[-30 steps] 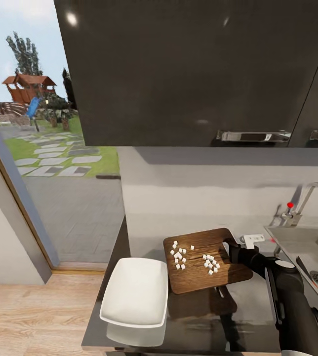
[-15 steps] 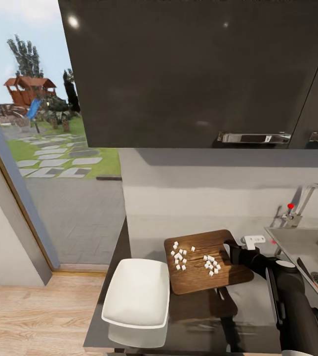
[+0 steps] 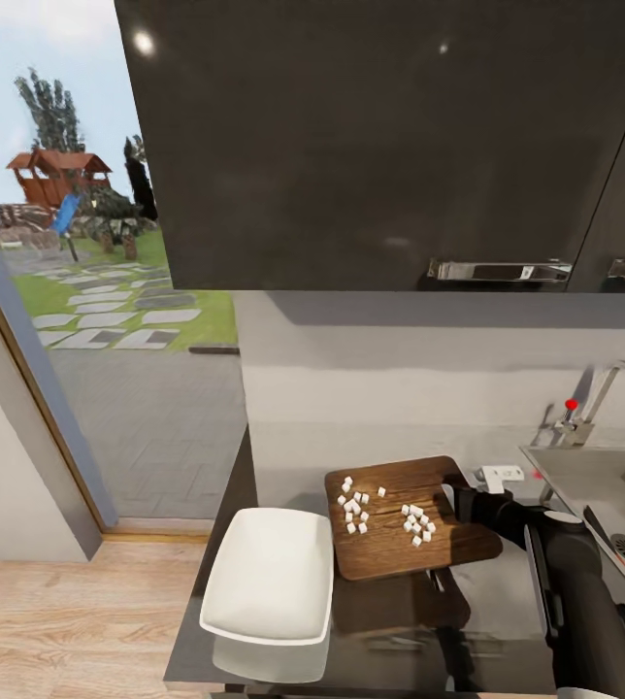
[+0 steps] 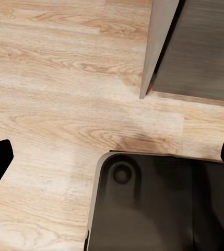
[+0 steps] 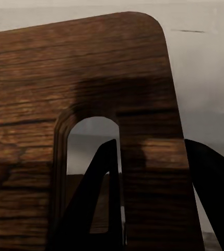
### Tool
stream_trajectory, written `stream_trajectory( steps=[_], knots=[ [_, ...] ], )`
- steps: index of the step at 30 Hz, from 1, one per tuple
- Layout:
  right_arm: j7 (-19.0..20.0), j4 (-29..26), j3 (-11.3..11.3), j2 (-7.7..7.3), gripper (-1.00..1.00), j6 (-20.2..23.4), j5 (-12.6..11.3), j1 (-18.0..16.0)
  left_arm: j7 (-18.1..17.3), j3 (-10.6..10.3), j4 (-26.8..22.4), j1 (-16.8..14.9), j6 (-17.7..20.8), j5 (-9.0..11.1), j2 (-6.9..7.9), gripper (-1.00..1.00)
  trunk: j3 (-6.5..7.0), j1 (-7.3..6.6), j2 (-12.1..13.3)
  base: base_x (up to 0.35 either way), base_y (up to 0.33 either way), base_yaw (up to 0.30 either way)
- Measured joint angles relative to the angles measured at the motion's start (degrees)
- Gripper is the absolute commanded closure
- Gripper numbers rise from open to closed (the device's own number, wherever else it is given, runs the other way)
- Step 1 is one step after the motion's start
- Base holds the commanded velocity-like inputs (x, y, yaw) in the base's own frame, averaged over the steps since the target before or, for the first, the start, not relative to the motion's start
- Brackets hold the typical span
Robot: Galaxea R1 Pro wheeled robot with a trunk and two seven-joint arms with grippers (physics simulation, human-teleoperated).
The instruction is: In the kitchen, take the Vidalia onion out of the sink, dice it on the chopping board with the paring knife, put the diced onion into the bowl on the countertop, then place both the paring knife and the chopping board into the sink.
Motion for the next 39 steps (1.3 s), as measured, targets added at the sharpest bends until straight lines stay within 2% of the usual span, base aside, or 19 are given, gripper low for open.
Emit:
stream_trajectory(
  steps=[7, 27, 39],
  knots=[
    [-0.01, -0.37, 0.07, 0.00, 1.00, 1.92, 0.10, 0.00, 0.00, 0.00, 0.32, 0.00, 0.00, -0.06, 0.00, -1.00, 0.00, 0.00, 0.00, 0.000, 0.000, 0.000],
    [0.01, -0.65, 0.04, -0.85, 1.00, 2.13, 0.16, 0.01, 0.00, 0.00, 0.42, 0.00, 0.00, 0.01, 0.00, -1.00, 0.03, 0.00, 0.00, 0.000, 0.000, 0.000],
    [-0.02, -0.66, 0.05, -0.83, 1.00, 2.13, 0.15, -0.01, 0.00, 0.00, 0.42, -0.01, 0.00, -0.01, 0.00, -1.00, 0.97, 0.00, -0.01, 0.000, 0.000, 0.000]
  ],
)
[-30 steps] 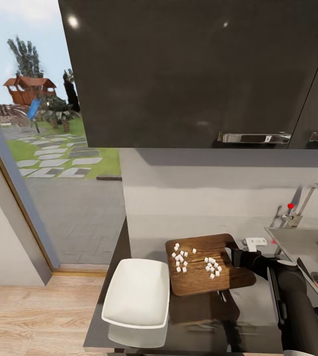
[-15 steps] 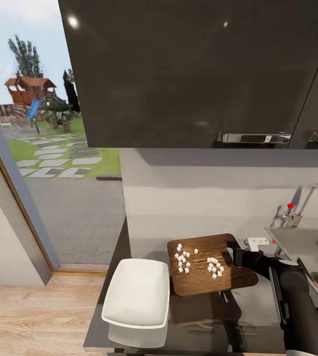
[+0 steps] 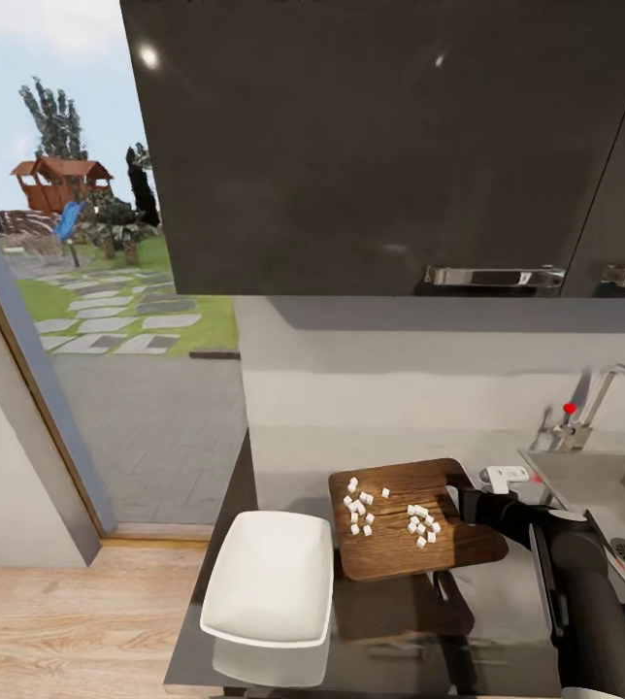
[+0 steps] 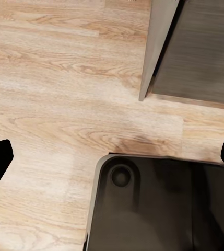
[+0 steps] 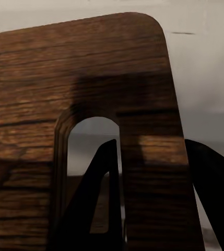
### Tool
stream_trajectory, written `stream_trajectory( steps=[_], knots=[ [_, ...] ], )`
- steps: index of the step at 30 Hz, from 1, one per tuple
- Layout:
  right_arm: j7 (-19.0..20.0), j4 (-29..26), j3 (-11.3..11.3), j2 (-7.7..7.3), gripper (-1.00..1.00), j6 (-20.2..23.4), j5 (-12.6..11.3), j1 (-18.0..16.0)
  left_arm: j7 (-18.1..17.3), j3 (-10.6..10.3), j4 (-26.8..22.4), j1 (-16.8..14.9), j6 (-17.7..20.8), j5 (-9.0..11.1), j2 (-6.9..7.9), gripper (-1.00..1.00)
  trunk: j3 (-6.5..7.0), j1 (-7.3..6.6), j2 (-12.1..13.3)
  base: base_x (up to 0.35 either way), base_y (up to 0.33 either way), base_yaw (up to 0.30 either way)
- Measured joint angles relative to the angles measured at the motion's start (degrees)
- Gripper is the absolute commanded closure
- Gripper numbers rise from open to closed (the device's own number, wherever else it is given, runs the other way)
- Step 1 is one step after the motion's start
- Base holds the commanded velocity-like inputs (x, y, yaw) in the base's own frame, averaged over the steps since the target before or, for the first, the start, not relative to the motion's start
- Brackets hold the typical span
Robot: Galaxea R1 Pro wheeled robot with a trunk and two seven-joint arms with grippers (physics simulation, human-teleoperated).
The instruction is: In the kitchen, take the Vidalia onion out of the sink, dice it on the chopping board with the paring knife, put the diced onion into the bowl on the countertop, then place both the paring knife and the chopping board into the sink.
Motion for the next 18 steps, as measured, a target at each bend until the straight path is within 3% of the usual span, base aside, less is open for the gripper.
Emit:
stream_trajectory(
  steps=[18],
  knots=[
    [0.01, -0.01, 0.05, 0.00, 1.00, 0.00, 0.01, -0.01, 0.00, 0.00, -0.01, 0.00, 0.00, 0.02, 0.00, -1.00, 1.56, 0.01, -0.03, 0.000, 0.057, 0.000]
  ],
)
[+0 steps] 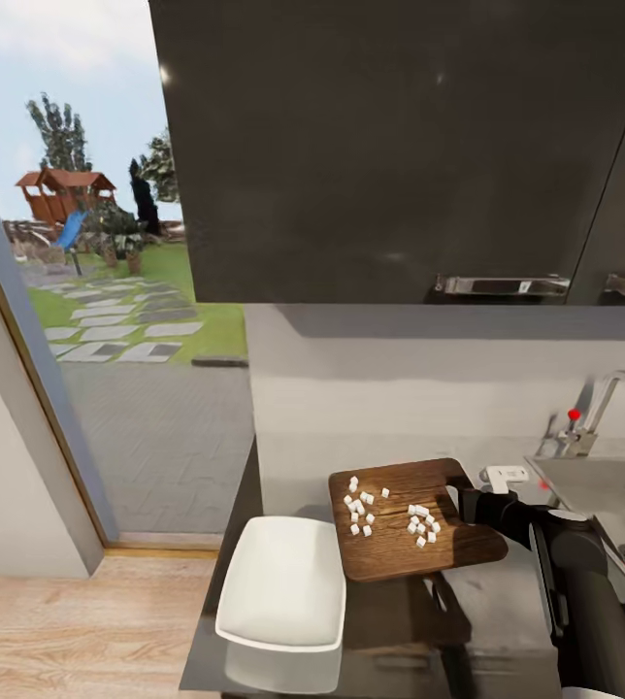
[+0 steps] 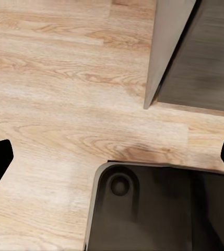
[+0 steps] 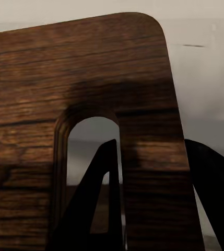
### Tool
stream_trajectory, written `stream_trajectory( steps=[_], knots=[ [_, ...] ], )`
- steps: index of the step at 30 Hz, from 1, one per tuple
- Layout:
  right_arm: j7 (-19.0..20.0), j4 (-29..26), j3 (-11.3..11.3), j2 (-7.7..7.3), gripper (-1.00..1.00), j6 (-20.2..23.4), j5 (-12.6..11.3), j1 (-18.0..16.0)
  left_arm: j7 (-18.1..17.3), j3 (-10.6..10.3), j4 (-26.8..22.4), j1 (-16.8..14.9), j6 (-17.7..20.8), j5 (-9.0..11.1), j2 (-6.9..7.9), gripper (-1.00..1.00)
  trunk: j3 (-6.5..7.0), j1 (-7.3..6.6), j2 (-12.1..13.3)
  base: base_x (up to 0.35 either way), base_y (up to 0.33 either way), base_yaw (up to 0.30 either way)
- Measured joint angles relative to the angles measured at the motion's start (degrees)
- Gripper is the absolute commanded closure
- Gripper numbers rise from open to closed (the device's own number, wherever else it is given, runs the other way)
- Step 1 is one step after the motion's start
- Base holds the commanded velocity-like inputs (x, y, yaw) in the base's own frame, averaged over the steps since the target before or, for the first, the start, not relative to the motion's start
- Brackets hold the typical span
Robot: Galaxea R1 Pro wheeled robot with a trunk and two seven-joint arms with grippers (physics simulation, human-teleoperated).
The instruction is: In the kitchen, take the Vidalia onion out of the sink, dice it on the chopping board with the paring knife, put the diced onion into the bowl on the countertop, then place both the paring knife and the chopping board into the sink.
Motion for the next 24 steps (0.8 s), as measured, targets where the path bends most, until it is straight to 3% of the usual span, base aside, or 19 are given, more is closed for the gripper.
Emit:
stream_trajectory(
  steps=[6, 24],
  knots=[
    [0.01, 0.00, 0.00, -0.01, 1.00, -0.02, 0.02, -0.01, 0.00, 0.00, -0.02, -0.03, 0.01, 0.01, 0.00, -1.00, 0.48, 0.01, -0.04, 0.000, 0.112, 0.000],
    [-0.05, 0.01, 0.00, -0.01, 1.00, -0.04, 0.12, -0.02, 0.00, 0.00, 0.04, -0.03, 0.01, 0.01, 0.00, -1.00, 2.07, 0.01, -0.05, 0.000, 0.282, 0.000]
  ],
)
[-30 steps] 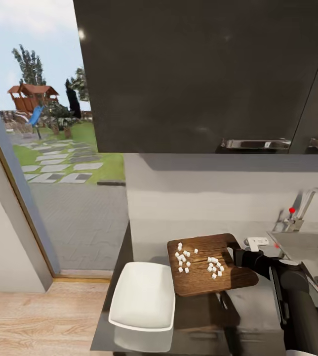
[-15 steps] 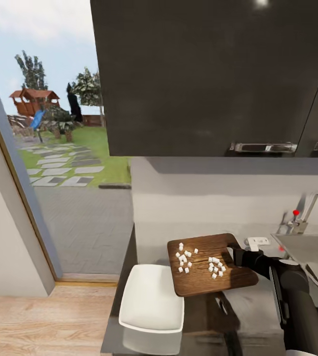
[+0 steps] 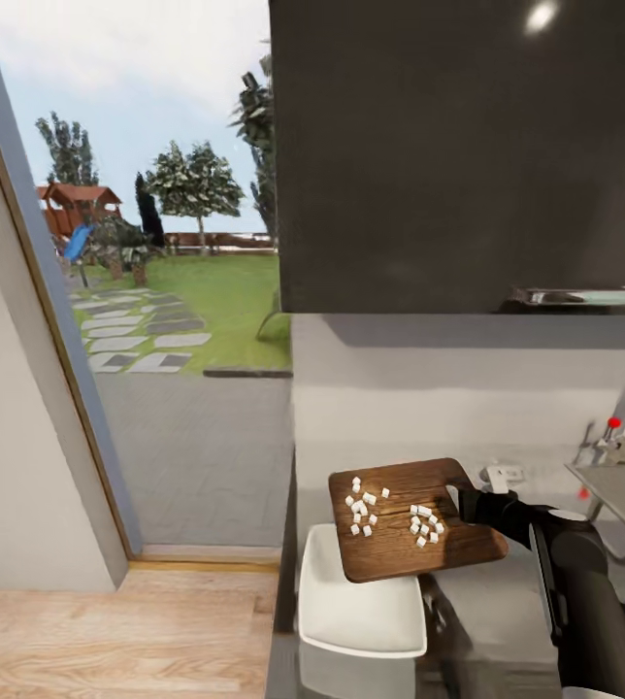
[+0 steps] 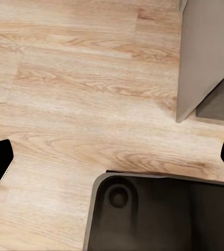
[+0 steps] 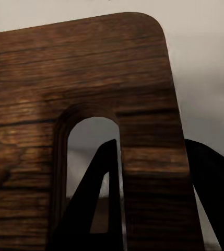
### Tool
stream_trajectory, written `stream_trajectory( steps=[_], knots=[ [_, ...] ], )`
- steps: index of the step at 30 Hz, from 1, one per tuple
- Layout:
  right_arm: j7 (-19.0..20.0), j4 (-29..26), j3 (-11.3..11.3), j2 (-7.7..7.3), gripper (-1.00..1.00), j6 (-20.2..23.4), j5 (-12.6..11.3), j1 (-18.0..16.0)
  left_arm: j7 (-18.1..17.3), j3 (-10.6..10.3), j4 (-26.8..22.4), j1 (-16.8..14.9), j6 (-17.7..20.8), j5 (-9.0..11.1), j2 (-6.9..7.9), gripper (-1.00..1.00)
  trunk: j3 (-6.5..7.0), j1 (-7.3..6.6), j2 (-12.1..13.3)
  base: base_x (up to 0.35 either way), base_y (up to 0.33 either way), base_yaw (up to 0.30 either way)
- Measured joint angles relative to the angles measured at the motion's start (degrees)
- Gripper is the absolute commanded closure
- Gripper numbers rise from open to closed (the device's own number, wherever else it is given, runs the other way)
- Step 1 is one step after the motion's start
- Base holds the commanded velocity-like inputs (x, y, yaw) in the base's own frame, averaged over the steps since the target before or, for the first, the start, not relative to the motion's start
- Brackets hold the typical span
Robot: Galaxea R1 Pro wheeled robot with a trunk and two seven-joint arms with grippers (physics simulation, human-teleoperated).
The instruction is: In the kitchen, take the Vidalia onion out of the sink, dice it on the chopping board with the paring knife, put the diced onion into the bowl on the countertop, then place both the paring knife and the chopping board into the sink.
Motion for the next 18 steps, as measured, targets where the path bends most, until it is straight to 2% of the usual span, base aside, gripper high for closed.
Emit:
stream_trajectory(
  steps=[9, 11, 13, 14, 18],
  knots=[
    [-0.03, -0.06, -0.03, -0.16, 1.00, -0.05, -0.12, 0.00, 0.00, 0.00, 0.19, -0.02, -0.01, -0.02, 0.00, -1.00, 0.56, 0.00, 0.00, 0.000, 0.013, 0.000],
    [-0.05, -0.30, -0.08, -1.18, 1.00, -0.19, 0.08, -0.01, 0.00, 0.00, 0.27, -0.01, -0.01, -0.05, 0.00, -1.00, 0.57, 0.00, -0.01, 0.000, 0.000, 0.000],
    [-0.01, -0.97, -0.07, -3.09, 1.00, -0.26, 0.13, -0.02, 0.00, 0.00, 0.33, -0.03, -0.01, -0.07, 0.00, -1.00, 0.58, 0.00, -0.01, 0.000, 0.000, 0.000],
    [0.01, -1.13, -0.09, -3.57, 1.00, -0.30, 0.34, -0.01, 0.00, 0.00, 0.34, -0.04, -0.01, -0.07, 0.00, -1.00, 0.57, 0.00, 0.00, 0.000, 0.000, 0.000],
    [0.02, -1.39, -0.02, -4.24, 1.00, -0.12, -0.12, -0.01, 0.00, 0.00, 0.32, -0.07, -0.01, -0.08, 0.00, -1.00, 0.57, 0.00, 0.00, 0.000, 0.016, 0.000]
  ],
)
